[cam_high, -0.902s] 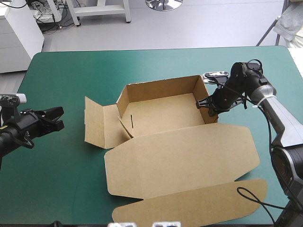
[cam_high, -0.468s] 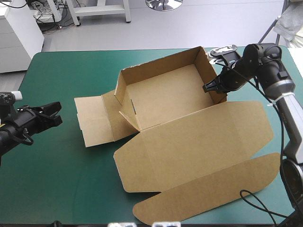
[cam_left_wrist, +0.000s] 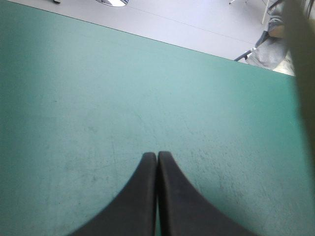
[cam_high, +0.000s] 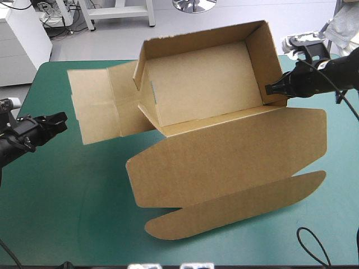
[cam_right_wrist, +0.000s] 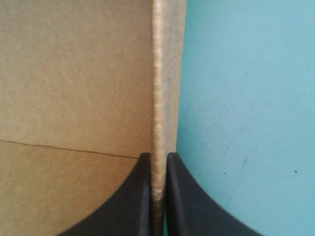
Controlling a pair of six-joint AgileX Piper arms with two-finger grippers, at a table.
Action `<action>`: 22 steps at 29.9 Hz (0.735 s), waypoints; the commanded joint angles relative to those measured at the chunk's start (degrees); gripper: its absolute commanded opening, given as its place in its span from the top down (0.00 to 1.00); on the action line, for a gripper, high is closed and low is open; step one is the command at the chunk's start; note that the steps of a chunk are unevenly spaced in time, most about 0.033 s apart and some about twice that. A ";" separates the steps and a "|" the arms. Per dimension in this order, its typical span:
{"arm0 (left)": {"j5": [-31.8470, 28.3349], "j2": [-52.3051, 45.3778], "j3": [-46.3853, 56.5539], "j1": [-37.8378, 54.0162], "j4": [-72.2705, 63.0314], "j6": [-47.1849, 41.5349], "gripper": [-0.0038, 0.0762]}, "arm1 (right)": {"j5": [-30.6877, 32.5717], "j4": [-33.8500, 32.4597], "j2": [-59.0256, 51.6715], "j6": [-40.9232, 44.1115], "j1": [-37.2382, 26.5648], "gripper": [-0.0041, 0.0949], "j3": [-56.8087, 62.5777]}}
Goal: Fold the box
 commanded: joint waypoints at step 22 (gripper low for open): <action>22.23 17.94 -6.17 -12.77 -14.80 2.54 0.96 | -0.17 13.91 -0.19 -6.39 -0.57 0.98 -1.80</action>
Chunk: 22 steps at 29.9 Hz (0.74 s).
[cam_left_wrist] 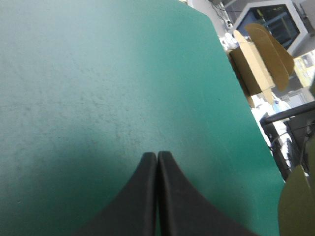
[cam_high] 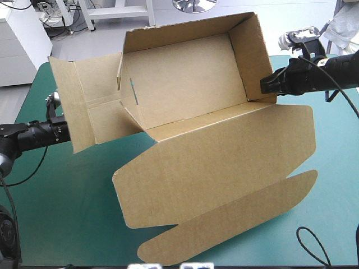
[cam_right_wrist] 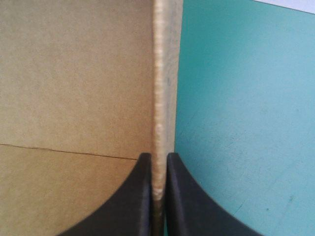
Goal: Fold the box
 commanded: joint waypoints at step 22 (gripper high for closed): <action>-6.80 -11.12 -1.92 -9.60 -0.36 -9.64 0.97 | -6.40 -15.31 5.55 6.26 12.25 0.97 -1.66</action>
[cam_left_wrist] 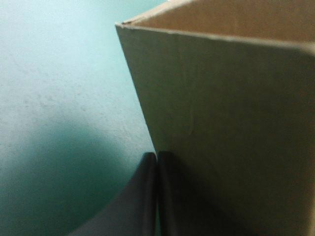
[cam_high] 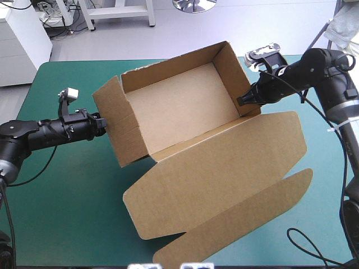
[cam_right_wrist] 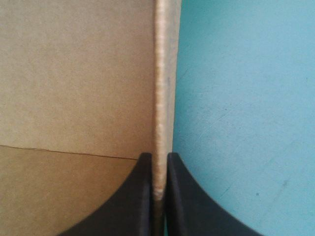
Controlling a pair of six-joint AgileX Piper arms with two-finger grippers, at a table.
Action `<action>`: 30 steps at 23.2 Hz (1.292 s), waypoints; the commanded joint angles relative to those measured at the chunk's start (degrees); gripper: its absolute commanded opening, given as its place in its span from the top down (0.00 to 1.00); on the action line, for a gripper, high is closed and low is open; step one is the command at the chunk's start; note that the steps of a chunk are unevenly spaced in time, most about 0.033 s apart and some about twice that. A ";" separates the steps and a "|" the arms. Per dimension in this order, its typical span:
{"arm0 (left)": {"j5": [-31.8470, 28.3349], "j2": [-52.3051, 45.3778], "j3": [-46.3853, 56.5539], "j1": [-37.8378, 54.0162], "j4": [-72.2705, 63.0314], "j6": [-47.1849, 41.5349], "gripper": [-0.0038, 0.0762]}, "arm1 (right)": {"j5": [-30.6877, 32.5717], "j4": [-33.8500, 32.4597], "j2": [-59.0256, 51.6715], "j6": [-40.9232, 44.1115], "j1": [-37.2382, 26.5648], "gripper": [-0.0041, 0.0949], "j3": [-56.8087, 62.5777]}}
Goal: Fold the box
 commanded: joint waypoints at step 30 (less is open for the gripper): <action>-29.86 -12.12 -1.76 -16.85 8.62 -20.05 0.20 | -3.62 -4.80 -2.30 4.75 2.22 0.97 -1.66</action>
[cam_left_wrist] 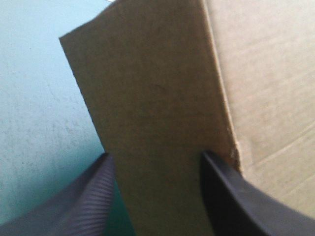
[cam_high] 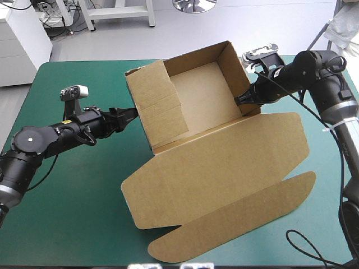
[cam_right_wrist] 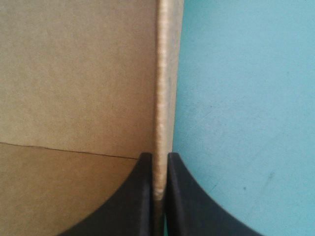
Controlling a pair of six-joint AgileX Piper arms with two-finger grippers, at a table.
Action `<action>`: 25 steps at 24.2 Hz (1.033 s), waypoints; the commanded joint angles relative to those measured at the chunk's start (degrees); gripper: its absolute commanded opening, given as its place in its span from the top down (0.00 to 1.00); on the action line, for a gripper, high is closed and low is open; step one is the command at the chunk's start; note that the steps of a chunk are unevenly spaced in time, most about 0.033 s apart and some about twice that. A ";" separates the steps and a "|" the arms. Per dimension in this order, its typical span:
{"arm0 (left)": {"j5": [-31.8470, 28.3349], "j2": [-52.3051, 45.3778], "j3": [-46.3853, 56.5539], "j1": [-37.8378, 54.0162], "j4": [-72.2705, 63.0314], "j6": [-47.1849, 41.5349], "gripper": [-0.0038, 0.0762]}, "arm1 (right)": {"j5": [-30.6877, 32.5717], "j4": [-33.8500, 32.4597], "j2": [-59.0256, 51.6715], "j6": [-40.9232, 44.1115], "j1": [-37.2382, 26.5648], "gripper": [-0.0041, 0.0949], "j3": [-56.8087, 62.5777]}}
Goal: Fold the box
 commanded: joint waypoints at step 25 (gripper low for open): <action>5.67 3.01 -1.76 -0.52 -13.63 -7.82 0.16 | 0.19 0.29 -2.35 -0.05 0.00 0.97 -1.66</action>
